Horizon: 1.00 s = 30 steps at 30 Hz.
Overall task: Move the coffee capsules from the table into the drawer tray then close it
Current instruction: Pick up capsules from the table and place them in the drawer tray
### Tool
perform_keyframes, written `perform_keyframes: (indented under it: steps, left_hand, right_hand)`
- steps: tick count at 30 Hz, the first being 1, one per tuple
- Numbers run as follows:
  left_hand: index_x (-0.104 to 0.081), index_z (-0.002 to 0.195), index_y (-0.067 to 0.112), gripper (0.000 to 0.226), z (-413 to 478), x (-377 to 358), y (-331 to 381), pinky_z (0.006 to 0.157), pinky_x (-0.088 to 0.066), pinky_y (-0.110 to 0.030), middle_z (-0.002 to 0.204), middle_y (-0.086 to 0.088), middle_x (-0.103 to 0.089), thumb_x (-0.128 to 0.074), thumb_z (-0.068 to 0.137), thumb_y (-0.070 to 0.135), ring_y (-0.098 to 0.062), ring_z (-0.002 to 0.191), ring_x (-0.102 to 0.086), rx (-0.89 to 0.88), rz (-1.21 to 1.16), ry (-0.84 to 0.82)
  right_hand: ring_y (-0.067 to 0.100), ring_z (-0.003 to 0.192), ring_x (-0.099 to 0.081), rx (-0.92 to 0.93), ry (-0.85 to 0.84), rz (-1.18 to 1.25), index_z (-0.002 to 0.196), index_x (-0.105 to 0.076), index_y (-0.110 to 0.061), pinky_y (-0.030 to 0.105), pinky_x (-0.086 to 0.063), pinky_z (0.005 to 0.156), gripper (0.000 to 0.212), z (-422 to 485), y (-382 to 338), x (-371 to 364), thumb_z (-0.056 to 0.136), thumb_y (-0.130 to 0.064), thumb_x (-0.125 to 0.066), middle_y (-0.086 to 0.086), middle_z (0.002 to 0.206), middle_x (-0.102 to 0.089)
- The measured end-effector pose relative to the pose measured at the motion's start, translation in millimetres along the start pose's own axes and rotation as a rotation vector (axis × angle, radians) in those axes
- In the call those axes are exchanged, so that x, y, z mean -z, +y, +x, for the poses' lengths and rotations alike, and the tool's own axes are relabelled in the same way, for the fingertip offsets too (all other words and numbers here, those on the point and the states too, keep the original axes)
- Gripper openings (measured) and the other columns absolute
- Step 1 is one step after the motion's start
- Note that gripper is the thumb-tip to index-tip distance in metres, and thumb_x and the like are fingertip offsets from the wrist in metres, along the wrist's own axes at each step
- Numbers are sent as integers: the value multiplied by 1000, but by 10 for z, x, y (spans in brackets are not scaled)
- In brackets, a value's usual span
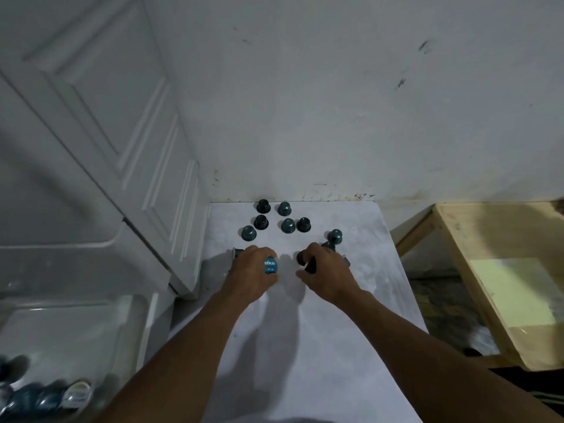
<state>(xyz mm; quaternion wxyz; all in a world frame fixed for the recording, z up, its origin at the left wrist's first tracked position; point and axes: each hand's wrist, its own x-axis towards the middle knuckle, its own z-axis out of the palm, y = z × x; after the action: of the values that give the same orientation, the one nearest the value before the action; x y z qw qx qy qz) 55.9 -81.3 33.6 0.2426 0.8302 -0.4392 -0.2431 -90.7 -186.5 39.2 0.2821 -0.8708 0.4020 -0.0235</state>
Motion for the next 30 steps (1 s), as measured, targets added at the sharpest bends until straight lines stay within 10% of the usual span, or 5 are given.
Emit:
perform_keyframes:
  steps: [6,11,20,26,30]
  left_hand:
    - [-61,110,15,46,-303,168,323,81,-55,-32,103,-4,-67,-83,69,18,-17,88,-65,69,-176,164]
    - [-64,107,17,45,-701,182,619,67,-44,-10,97,3,-65,-85,67,19,-10,83,-62,79,-265,323]
    - [-67,103,15,41,-1749,109,892,88,-55,-39,98,-2,-71,-83,65,14,-18,89,-68,126,-353,517]
    - [-63,113,13,45,-2418,378,835,86,-53,-29,103,-1,-69,-80,71,13,-15,90,-65,189,-305,686]
    - [-64,111,15,37,-2768,599,623,77,-42,-18,102,2,-67,-76,76,16,-10,87,-60,227,-179,743]
  right_hand:
    - [18,72,-56,33,127,140,90,-55,-17,28,-46,60,26,-234,-30,332,77,-29,-74,-3,78,-58]
    - [19,93,-64,123,161,246,115,-60,-19,33,-54,83,43,-590,39,566,75,-27,-76,2,106,-66]
    - [11,92,-58,337,156,273,119,-62,-14,7,-39,77,48,-1303,-140,701,75,-28,-77,2,112,-62]
    - [16,99,-61,518,116,289,120,-63,-13,32,-52,90,49,-1624,-651,643,74,-25,-76,4,114,-64]
    - [13,99,-60,596,86,287,117,-64,-13,24,-49,87,46,-1776,-1019,502,74,-23,-76,-1,107,-60]
